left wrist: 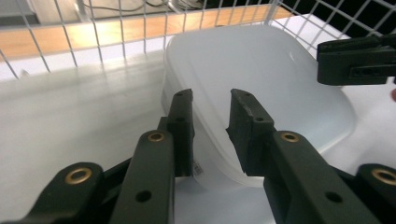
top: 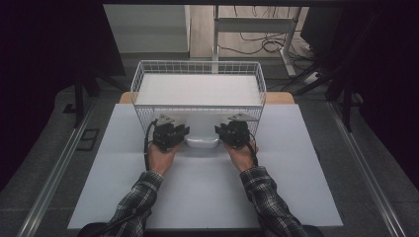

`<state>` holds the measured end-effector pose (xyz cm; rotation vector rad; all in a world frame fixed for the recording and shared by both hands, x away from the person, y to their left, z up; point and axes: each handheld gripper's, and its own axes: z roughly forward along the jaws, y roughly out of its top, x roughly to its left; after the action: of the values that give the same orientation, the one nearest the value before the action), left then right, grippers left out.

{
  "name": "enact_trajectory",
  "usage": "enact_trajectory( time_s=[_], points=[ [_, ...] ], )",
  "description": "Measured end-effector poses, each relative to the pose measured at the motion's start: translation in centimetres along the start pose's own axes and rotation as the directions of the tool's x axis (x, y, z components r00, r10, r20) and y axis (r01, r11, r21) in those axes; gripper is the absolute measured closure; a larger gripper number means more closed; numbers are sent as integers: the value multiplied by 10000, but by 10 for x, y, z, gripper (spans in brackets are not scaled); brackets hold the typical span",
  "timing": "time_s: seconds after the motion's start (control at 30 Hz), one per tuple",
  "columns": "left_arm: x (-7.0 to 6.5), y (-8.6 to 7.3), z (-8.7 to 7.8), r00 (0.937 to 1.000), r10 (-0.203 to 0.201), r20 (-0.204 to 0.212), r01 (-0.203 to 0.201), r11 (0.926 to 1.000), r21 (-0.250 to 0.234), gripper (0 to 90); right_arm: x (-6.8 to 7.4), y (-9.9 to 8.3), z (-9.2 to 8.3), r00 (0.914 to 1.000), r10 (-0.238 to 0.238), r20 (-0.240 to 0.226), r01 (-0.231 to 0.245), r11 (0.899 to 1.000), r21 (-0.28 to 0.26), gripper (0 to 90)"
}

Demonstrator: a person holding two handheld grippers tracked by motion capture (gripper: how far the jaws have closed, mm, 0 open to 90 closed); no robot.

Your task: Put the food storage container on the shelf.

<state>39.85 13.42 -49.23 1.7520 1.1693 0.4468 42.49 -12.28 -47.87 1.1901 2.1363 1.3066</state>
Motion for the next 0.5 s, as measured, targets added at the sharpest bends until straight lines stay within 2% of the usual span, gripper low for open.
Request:
enact_trajectory(
  time_s=[0.07,0.23,0.3,0.37,0.4,0.47,0.5],
  points=[
    [1,3,4,9998,-42,-203,41,10000,-25,705,-2,1,3,9999,71,93,-71,10000,-67,657],
    [0,5,5,9993,-84,-374,83,10000,-23,665,-4,3,6,9997,241,94,-240,9997,-71,617],
    [-1,5,3,9991,-264,-318,256,9993,-260,644,-5,3,6,9997,263,-6,-263,9996,-41,604],
    [-2,6,1,9994,-269,-206,263,9993,-271,625,-5,3,3,9995,274,-170,-274,9996,-35,594],
    [-4,7,-2,9998,-91,-176,86,9995,-309,614,-5,3,2,9993,296,-228,-297,9995,-40,581],
    [-6,7,-4,9999,-52,-110,48,9995,-311,575,-5,3,1,9994,221,-256,-223,9997,-51,575],
    [-9,6,-8,10000,24,-5,-24,9994,-332,548,-5,3,-3,9988,258,-411,-259,9997,-27,555]
  ],
)
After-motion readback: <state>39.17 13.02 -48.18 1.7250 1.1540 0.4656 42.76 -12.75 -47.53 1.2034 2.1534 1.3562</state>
